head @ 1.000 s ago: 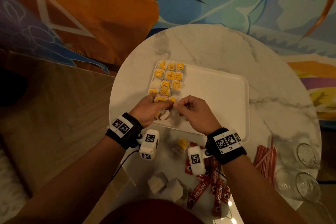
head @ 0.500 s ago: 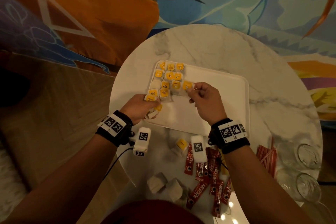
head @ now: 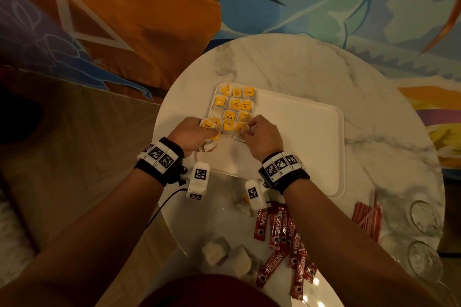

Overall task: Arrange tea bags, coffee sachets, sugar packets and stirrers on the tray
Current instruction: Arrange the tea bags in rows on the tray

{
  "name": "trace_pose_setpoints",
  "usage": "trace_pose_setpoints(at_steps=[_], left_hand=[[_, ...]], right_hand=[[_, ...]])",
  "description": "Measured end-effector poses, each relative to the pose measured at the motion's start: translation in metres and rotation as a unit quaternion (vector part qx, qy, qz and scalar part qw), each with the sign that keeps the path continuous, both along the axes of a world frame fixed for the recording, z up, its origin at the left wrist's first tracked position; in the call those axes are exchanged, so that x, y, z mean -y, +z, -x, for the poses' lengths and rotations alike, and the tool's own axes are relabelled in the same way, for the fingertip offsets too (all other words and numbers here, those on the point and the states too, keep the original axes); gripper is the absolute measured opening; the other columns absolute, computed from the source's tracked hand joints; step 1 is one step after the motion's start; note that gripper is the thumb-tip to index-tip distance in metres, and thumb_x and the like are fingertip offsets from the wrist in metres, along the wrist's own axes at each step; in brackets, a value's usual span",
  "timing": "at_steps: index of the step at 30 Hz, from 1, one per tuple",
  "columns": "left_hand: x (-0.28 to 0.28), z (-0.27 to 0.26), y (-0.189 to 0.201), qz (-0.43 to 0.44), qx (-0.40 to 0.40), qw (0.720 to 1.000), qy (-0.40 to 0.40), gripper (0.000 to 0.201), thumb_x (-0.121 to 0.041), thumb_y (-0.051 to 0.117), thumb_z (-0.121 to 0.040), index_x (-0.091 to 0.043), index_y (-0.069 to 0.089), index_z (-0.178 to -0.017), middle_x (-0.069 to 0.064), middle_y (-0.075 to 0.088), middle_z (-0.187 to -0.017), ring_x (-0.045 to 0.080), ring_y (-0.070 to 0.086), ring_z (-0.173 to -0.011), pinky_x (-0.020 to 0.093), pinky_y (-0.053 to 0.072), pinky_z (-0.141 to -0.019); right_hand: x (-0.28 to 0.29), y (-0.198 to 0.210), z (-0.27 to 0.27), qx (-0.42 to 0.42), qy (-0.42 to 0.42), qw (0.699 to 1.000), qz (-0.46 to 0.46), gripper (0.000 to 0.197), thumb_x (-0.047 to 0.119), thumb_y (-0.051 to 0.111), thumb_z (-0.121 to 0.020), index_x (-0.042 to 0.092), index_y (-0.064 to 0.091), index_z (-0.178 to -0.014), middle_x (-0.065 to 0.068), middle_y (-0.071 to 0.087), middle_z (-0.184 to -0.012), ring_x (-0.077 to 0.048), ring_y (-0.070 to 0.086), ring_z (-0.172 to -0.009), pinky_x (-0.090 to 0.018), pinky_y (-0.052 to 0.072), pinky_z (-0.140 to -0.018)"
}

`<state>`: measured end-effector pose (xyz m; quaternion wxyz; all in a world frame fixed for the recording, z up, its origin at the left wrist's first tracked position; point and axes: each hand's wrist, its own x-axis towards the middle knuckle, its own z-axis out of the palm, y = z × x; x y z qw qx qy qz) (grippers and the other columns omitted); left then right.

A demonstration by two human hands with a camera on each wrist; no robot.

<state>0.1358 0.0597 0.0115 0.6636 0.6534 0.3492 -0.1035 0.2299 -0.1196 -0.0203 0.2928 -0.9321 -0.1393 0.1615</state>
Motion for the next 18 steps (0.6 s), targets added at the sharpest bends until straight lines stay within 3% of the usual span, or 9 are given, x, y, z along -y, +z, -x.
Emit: trace_pose_setpoints(at_steps=[3, 7, 10, 12, 15, 18], left_hand=[[0.0, -0.003, 0.006, 0.01, -0.003, 1.0, 0.001, 0.016, -0.007, 0.072, -0.089, 0.004, 0.073, -0.101, 0.019, 0.072, -0.088, 0.027, 0.069, -0.069, 0.031, 0.058, -0.059], [-0.001, -0.002, 0.009, 0.089, -0.014, 0.995, 0.038, 0.01, -0.005, 0.065, -0.092, 0.0, 0.07, -0.1, 0.019, 0.071, -0.089, 0.025, 0.07, -0.067, 0.03, 0.058, -0.058], [-0.001, 0.002, 0.012, 0.183, -0.002, 0.979, 0.092, 0.011, -0.002, 0.056, -0.095, -0.002, 0.066, -0.097, 0.016, 0.067, -0.081, 0.023, 0.068, -0.061, 0.026, 0.056, -0.052], [-0.001, 0.005, 0.014, 0.231, 0.009, 0.966, 0.112, 0.014, -0.002, 0.053, -0.095, -0.004, 0.066, -0.1, 0.015, 0.068, -0.081, 0.024, 0.068, -0.065, 0.026, 0.056, -0.052], [0.001, 0.01, 0.014, 0.253, 0.033, 0.963, 0.084, 0.021, -0.004, 0.054, -0.097, -0.002, 0.064, -0.115, 0.016, 0.069, -0.09, 0.023, 0.07, -0.07, 0.028, 0.057, -0.056], [0.009, 0.014, 0.016, 0.25, 0.061, 0.966, 0.036, 0.022, -0.004, 0.055, -0.097, -0.003, 0.066, -0.116, 0.013, 0.073, -0.091, 0.021, 0.072, -0.074, 0.028, 0.057, -0.06]], right_hand=[[-0.001, 0.004, 0.001, -0.003, -0.008, 1.0, 0.003, 0.029, 0.037, 0.066, -0.091, 0.02, 0.054, -0.112, -0.001, 0.071, -0.102, -0.024, 0.066, -0.094, -0.039, 0.055, -0.08], [0.002, 0.009, 0.003, -0.011, -0.016, 1.0, -0.008, 0.035, 0.039, 0.064, -0.091, 0.019, 0.049, -0.116, -0.001, 0.071, -0.096, -0.023, 0.066, -0.087, -0.035, 0.052, -0.071], [0.006, 0.017, 0.007, -0.021, -0.011, 0.997, -0.078, 0.022, 0.035, 0.065, -0.092, 0.021, 0.058, -0.108, 0.006, 0.067, -0.081, -0.014, 0.065, -0.077, -0.031, 0.052, -0.069], [0.007, 0.024, 0.013, -0.043, 0.013, 0.989, -0.144, 0.014, 0.033, 0.067, -0.092, 0.022, 0.066, -0.099, 0.014, 0.065, -0.081, -0.006, 0.062, -0.076, -0.025, 0.051, -0.071], [0.006, 0.03, 0.025, -0.098, 0.04, 0.968, -0.227, 0.017, 0.035, 0.07, -0.09, 0.024, 0.072, -0.102, 0.018, 0.066, -0.086, -0.01, 0.065, -0.081, -0.036, 0.057, -0.079], [0.005, 0.034, 0.038, -0.148, 0.061, 0.952, -0.261, 0.021, 0.026, 0.068, -0.095, 0.017, 0.069, -0.114, 0.011, 0.07, -0.091, -0.003, 0.067, -0.077, -0.02, 0.053, -0.069]])
